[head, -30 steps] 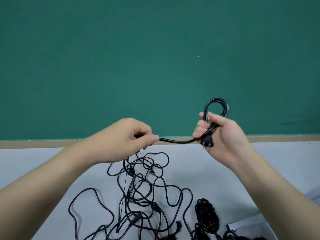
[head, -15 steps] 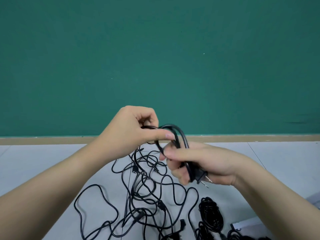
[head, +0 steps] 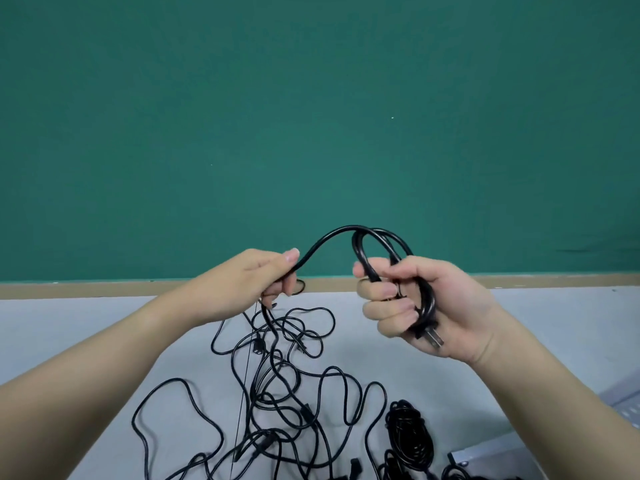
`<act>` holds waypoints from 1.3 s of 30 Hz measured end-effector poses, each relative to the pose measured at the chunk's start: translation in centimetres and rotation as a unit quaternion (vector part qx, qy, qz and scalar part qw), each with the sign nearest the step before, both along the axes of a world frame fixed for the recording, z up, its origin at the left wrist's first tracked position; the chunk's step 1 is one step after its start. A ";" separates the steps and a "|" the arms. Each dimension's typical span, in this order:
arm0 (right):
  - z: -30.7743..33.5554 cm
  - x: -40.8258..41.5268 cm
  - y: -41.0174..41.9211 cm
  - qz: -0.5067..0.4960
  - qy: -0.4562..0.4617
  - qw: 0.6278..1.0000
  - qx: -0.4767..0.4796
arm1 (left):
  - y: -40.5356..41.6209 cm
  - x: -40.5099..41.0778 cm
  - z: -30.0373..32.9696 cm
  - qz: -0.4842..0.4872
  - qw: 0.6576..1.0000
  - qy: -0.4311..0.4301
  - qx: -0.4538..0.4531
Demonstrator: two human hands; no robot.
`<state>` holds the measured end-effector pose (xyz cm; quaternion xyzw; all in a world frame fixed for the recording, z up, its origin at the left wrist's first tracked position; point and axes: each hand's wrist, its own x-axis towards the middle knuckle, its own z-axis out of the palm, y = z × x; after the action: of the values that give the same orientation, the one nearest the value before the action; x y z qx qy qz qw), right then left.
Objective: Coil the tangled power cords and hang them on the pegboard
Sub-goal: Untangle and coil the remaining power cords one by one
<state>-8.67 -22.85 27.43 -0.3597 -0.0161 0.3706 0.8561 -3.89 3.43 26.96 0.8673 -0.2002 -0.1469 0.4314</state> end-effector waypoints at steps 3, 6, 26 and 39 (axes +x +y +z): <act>0.4 0.0 0.1 -0.137 -0.034 0.983 -0.120 | -0.3 -0.4 1.0 0.019 0.998 0.010 -0.051; 0.2 -0.1 0.9 -0.193 -0.056 0.968 -0.150 | -1.5 -1.6 1.9 0.002 0.995 0.004 -0.097; -0.7 -1.5 3.7 -0.167 -0.204 0.933 -0.245 | -5.2 -4.4 0.6 -0.040 0.978 0.174 -0.111; 1.0 0.6 0.8 -0.363 -0.044 0.930 0.039 | -3.0 -3.1 2.6 -0.038 0.995 0.092 -0.006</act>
<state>-8.04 -22.03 28.45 -0.3227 0.0637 0.0177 0.9442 -7.03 0.41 29.57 0.8392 -0.1934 -0.2413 0.4473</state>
